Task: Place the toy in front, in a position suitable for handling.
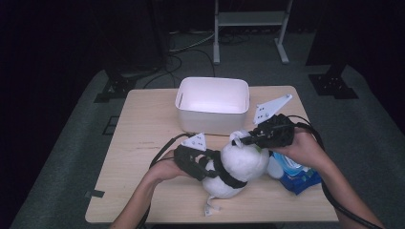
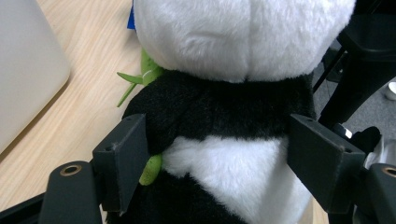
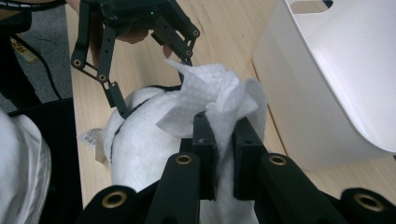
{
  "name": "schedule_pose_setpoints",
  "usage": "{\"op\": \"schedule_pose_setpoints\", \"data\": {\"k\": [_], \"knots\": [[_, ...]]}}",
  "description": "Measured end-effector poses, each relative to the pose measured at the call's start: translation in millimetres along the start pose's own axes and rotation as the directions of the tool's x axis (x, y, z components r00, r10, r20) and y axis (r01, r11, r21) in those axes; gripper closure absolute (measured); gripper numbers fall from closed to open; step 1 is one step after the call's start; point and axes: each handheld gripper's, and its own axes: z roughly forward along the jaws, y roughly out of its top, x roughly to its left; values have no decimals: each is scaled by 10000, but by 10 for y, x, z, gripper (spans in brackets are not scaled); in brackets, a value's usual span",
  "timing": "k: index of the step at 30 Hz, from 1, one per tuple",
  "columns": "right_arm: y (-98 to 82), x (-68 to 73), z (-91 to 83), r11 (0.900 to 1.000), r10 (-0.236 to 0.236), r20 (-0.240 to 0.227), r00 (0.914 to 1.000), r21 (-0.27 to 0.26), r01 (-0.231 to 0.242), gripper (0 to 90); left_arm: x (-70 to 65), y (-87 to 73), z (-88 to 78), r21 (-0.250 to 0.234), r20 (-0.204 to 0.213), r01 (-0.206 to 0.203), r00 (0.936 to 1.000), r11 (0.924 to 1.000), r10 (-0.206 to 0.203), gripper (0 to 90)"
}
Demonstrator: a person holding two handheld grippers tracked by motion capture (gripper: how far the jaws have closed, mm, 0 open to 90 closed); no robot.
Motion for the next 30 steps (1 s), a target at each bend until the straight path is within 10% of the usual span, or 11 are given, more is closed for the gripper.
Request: {"op": "schedule_pose_setpoints", "data": {"k": [9, 21, 30], "knots": [[-141, -26, 26, 9990, 329, -58, 9994, 309, -327, 819, -25, -26, -22, -264, 90, 139, 9999, 9996, -137, 186], [-240, -70, 27, 9976, 663, -153, 9977, 191, -660, 820, -38, -160, 230, 575, 605, 712, 9954, 9958, -746, 26], [-260, -80, -27, 9967, 805, -175, 9966, -61, -806, 819, 21, -145, 23, 194, 252, 459, 9986, 9988, -463, 286]]}}
